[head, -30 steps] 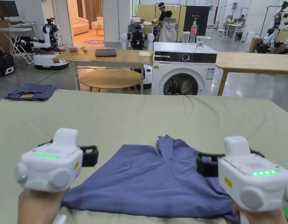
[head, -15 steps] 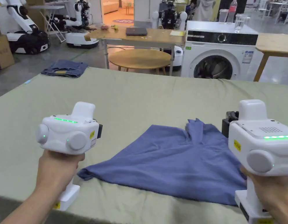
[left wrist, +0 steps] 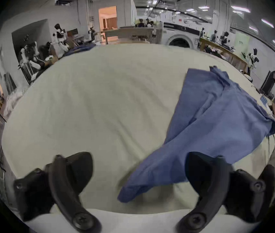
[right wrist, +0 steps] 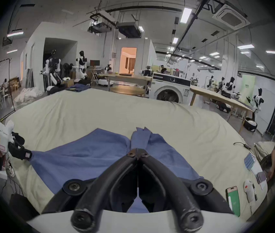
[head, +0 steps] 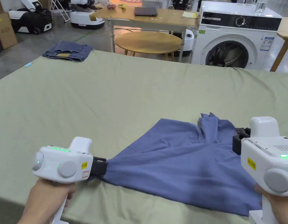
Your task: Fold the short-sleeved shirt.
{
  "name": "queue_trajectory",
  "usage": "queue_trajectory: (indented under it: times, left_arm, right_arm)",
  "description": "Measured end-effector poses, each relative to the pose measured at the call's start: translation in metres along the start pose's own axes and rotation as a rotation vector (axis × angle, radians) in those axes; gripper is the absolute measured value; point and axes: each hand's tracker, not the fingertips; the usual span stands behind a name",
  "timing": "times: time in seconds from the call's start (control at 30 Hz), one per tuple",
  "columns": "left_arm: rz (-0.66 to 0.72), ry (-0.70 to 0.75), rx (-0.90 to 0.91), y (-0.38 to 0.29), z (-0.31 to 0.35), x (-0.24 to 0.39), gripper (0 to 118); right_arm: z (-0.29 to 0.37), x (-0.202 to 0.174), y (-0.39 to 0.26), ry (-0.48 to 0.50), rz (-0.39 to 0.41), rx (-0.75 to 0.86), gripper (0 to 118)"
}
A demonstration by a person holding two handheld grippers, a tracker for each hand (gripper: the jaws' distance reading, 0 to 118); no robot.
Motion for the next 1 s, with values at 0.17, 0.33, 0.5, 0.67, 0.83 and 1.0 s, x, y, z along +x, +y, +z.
queue_trajectory:
  times: [0.17, 0.33, 0.5, 0.67, 0.83, 1.0]
  left_arm:
    - [-0.065, -0.004, -0.004, 0.001, -0.006, 0.011, 13]
    - [-0.022, -0.058, 0.083, 0.017, 0.030, 0.014, 0]
    - [-0.025, -0.070, 0.100, 0.026, 0.037, 0.009, 0]
    - [-0.010, -0.062, 0.078, 0.028, 0.027, 0.007, 0]
    - [-0.013, -0.051, 0.048, 0.032, 0.013, 0.007, 0]
    - [-0.003, -0.034, 0.065, 0.043, 0.000, 0.013, 0]
  right_arm:
    - [-0.035, 0.051, 0.001, -0.057, -0.016, -0.088, 0]
    - [-0.111, 0.103, 0.010, -0.024, -0.005, -0.184, 60]
    - [-0.209, 0.126, 0.005, -0.005, 0.064, -0.336, 118]
    - [-0.271, 0.128, -0.026, -0.037, 0.098, -0.523, 118]
    - [-0.249, 0.127, -0.030, 0.022, -0.087, -0.504, 92]
    - [-0.225, 0.111, -0.015, 0.013, -0.020, -0.490, 0]
